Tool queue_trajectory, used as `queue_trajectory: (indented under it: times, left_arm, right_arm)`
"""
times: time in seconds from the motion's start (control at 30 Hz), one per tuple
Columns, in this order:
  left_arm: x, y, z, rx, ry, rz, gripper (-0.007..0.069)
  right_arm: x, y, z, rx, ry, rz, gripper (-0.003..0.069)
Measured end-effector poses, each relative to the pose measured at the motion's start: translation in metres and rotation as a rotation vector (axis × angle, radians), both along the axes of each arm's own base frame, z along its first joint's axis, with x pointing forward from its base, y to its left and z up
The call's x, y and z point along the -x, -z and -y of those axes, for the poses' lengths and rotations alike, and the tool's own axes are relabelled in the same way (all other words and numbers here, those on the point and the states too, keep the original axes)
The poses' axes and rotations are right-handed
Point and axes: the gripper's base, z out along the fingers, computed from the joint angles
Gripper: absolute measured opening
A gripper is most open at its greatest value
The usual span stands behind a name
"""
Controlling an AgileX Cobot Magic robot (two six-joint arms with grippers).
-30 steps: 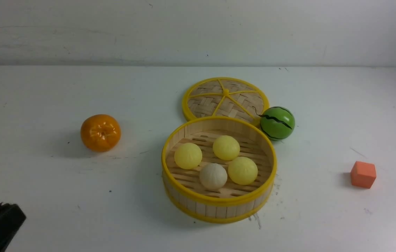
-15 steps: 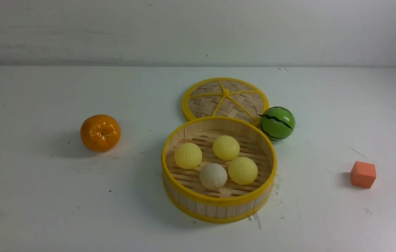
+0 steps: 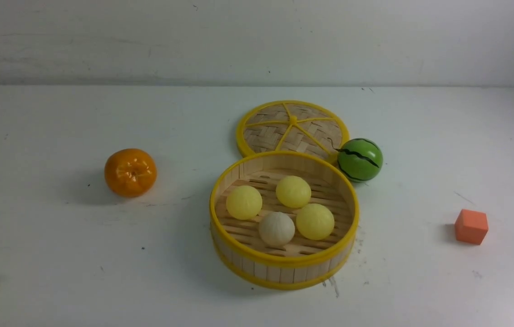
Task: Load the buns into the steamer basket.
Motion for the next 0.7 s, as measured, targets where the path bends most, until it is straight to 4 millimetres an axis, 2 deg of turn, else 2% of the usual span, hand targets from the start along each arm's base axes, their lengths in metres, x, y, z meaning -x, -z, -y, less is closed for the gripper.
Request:
queue_trajectory:
  times: [0.7]
  left_arm:
    - [0.0,0.0,0.0,0.0,0.0,0.0,-0.0013]
  right_arm:
    - [0.0,0.0,0.0,0.0,0.0,0.0,0.0068]
